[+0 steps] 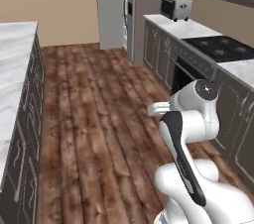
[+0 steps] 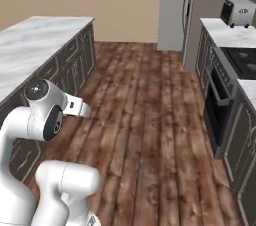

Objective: Retrieve the sausage and cheese from the fridge and place them on the cutting board on the counter.

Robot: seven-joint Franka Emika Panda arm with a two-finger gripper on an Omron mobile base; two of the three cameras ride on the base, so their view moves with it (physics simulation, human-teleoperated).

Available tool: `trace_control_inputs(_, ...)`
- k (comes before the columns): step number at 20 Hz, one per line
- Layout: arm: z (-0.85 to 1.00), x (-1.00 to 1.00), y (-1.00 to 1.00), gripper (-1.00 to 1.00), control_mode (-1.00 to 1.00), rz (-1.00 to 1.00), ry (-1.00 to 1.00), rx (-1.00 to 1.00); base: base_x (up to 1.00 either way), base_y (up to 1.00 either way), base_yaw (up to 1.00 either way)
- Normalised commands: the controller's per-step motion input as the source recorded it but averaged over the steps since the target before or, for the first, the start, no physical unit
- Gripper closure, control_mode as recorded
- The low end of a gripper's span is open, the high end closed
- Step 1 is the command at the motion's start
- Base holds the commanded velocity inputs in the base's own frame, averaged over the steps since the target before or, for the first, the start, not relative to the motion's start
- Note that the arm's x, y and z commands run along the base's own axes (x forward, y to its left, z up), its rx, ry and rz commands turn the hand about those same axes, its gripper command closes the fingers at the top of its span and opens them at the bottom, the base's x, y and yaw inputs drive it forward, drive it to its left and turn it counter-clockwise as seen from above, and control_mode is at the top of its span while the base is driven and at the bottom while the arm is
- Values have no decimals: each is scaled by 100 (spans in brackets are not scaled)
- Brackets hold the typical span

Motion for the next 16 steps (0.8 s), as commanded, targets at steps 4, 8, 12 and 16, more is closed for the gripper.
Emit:
trace_control_inputs(4,0,0,0,-100,100,0,0,0,100,34,-5)
trace_control_inputs(8,0,0,0,-100,100,0,0,0,100,31,-5)
trace_control_inputs(12,0,0,0,-100,100,0,0,0,100,24,-3)
trace_control_inputs(16,0,0,0,-100,100,0,0,0,100,18,-2)
